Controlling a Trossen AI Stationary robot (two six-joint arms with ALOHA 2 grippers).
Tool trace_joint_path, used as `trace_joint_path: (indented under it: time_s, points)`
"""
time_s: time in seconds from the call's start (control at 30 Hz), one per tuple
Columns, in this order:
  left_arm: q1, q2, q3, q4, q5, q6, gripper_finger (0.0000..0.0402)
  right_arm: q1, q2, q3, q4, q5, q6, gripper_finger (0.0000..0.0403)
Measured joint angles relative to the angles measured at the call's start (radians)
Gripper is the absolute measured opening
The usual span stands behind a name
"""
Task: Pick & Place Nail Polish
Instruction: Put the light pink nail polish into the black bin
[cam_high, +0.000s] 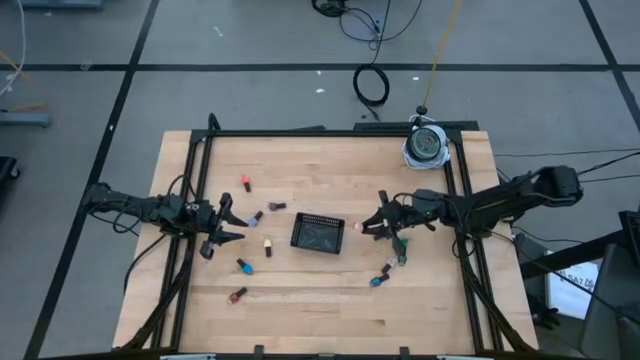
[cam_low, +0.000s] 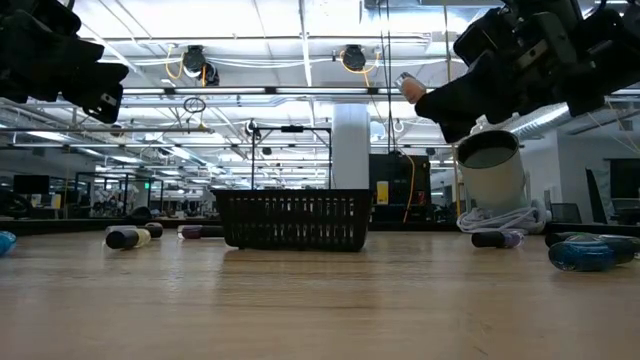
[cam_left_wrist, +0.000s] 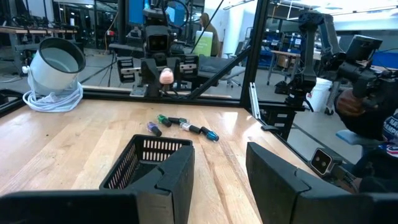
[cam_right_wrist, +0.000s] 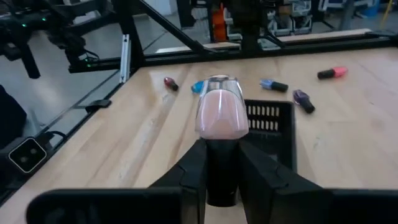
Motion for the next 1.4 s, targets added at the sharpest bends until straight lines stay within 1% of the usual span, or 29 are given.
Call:
trace_joint_path:
  time_s: [0.13,0.37,0.53,0.77,0.93,1.03,1.27,1.33,1.4]
  points:
    - [0.0,0.0,0.0,0.0,0.0,0.0,0.0145,0.009,0.086,0.017,0.077,0.021,0.009,0.0052]
    - [0.0,0.0,0.0,0.0,0.0,0.0,0.0145,0.013,0.234,0.121,0.064,0.021,0.004,0.0052]
    - [0.0,0.0,0.0,0.0,0.0,0.0,0.0145,0.013,0.315,0.22,0.018,0.02,-0.028,0.0052]
    - [0.0,0.0,0.0,-0.001,0.0,0.0,0.0145,0.011,0.423,0.374,-0.105,0.023,-0.059,0.0052]
    - [0.0,0.0,0.0,0.0,0.0,0.0,0.0145,0.01,0.492,0.452,-0.182,0.026,-0.056,0.0052]
    - [0.0,0.0,0.0,0.0,0.0,0.0,0.0145,0.01,0.519,0.491,-0.222,0.036,-0.052,0.0052]
    - [0.0,0.0,0.0,0.0,0.0,0.0,0.0145,0.01,0.526,0.565,-0.421,0.162,-0.038,0.0052]
    - [0.0,0.0,0.0,0.0,0.0,0.0,0.0145,0.01,0.526,0.567,-0.434,0.185,-0.027,0.0052]
    - [0.0,0.0,0.0,0.0,0.0,0.0,0.0145,0.009,0.525,0.567,-0.451,0.185,-0.025,0.0052]
